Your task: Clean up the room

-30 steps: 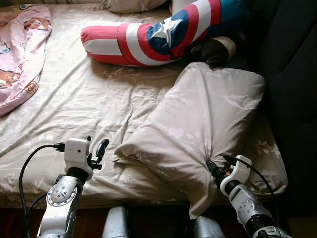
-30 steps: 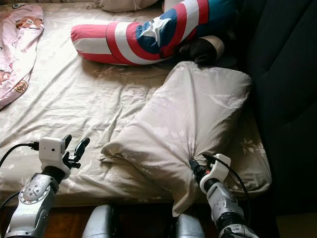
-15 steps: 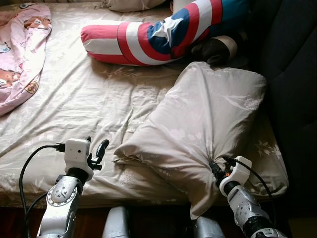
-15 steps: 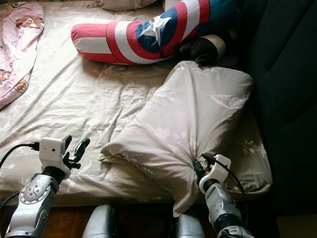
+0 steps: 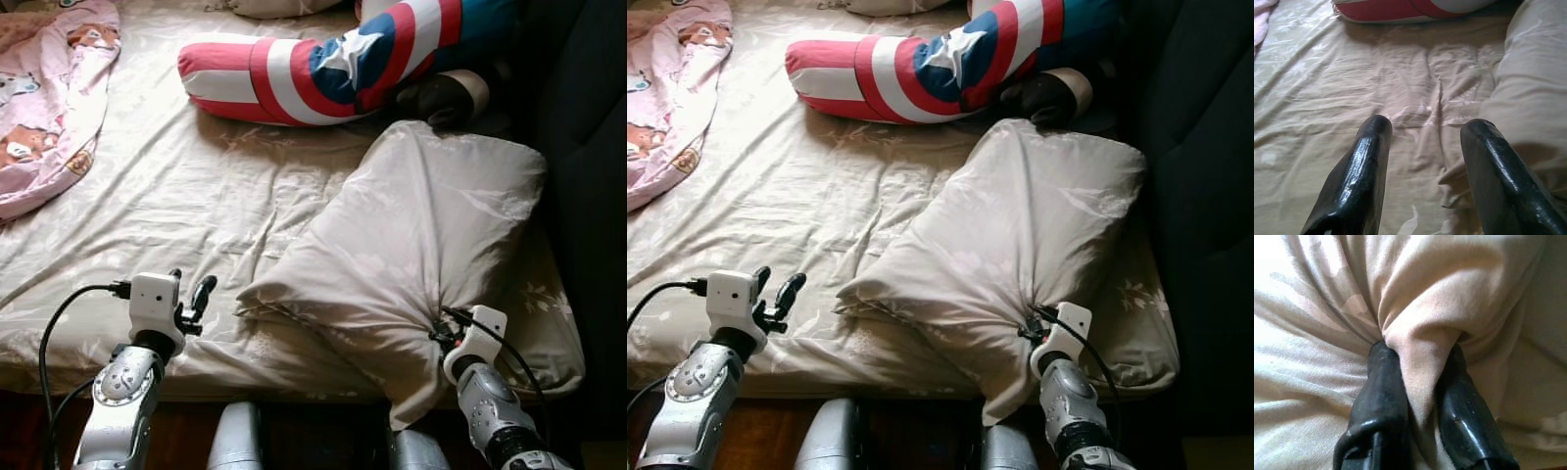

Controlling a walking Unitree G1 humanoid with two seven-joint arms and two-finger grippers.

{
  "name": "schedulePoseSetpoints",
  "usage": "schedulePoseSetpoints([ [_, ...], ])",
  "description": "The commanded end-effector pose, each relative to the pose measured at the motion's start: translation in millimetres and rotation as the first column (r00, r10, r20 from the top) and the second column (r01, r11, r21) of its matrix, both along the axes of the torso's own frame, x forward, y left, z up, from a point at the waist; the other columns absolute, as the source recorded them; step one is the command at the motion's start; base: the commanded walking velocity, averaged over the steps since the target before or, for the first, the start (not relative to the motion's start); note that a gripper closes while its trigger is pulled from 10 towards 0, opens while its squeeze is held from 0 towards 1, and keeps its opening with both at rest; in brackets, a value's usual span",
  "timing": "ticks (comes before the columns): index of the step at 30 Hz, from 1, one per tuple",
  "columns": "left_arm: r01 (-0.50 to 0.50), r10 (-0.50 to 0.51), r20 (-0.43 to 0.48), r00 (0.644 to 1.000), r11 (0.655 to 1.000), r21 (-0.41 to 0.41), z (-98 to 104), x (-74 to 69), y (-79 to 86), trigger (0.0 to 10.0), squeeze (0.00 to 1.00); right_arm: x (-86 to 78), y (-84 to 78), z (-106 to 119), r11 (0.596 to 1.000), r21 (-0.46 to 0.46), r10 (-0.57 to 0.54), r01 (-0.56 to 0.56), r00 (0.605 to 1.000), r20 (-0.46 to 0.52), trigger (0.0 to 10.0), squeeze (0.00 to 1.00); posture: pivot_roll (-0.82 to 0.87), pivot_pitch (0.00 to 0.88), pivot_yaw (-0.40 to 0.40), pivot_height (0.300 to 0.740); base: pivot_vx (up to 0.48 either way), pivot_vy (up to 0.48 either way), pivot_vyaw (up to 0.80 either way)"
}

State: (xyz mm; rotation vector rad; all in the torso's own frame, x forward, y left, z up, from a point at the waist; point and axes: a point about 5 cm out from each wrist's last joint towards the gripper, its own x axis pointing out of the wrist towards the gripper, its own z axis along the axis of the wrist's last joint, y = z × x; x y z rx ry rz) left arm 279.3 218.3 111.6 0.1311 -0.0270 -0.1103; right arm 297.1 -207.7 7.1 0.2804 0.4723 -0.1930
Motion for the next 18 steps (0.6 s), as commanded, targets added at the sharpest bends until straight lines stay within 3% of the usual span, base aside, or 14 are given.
schedulePoseSetpoints([
  [1, -0.012, 0.012, -0.011, 1.000, 1.000, 0.012, -4, -2.0, 3.8, 10.0, 0.00, -5.4, -43.1, 11, 0.979, -0.127, -0.157, 0.159, 0.987, 0.025, 0.0, 0.00, 0.06, 0.240, 0.010, 0.632, 0.000, 0.000, 0.00],
  [5, -0.011, 0.012, -0.011, 1.000, 1.000, 0.009, -4, -1.8, 3.2, 10.0, 0.00, -4.7, -75.2, 30, 0.935, -0.200, -0.282, 0.293, 0.956, 0.081, 0.0, 0.00, 0.05, 0.231, 0.007, 0.632, 0.000, 0.000, 0.00],
  [6, -0.010, 0.010, -0.011, 1.000, 1.000, 0.007, -5, -1.9, 2.6, 10.0, 0.00, -6.8, -93.5, 41, 0.897, -0.231, -0.357, 0.376, 0.926, 0.119, 0.0, 0.00, 0.05, 0.229, 0.005, 0.632, 0.000, 0.000, 0.00],
  [8, -0.009, 0.009, -0.012, 1.000, 1.000, 0.006, -6, -2.2, 2.0, 10.0, 0.00, -8.9, -107.9, 51, 0.863, -0.272, -0.399, 0.427, 0.904, 0.152, 0.0, 0.00, 0.05, 0.226, 0.005, 0.632, 0.000, 0.000, 0.00],
  [10, -0.008, 0.008, -0.013, 1.000, 1.000, 0.005, -6, -2.3, 1.5, 10.0, 0.00, -10.4, -117.7, 58, 0.836, -0.308, -0.420, 0.455, 0.890, 0.176, 0.0, 0.00, 0.04, 0.220, 0.005, 0.632, 0.000, 0.000, 0.00],
  [16, -0.005, 0.005, -0.016, 1.000, 1.000, 0.001, -8, -2.1, 0.0, 10.0, 0.00, -23.1, -160.0, 86, 0.704, -0.443, -0.507, 0.556, 0.829, 0.235, 0.0, 0.00, 0.05, 0.210, 0.002, 0.632, 0.000, 0.000, 0.00],
  [18, -0.005, 0.005, -0.015, 1.000, 1.000, 0.001, -8, -1.9, 0.2, 10.0, 0.00, -25.6, -166.6, 89, 0.690, -0.453, -0.519, 0.564, 0.822, 0.234, 0.0, 0.00, 0.04, 0.206, 0.003, 0.632, 0.000, 0.000, 0.00],
])
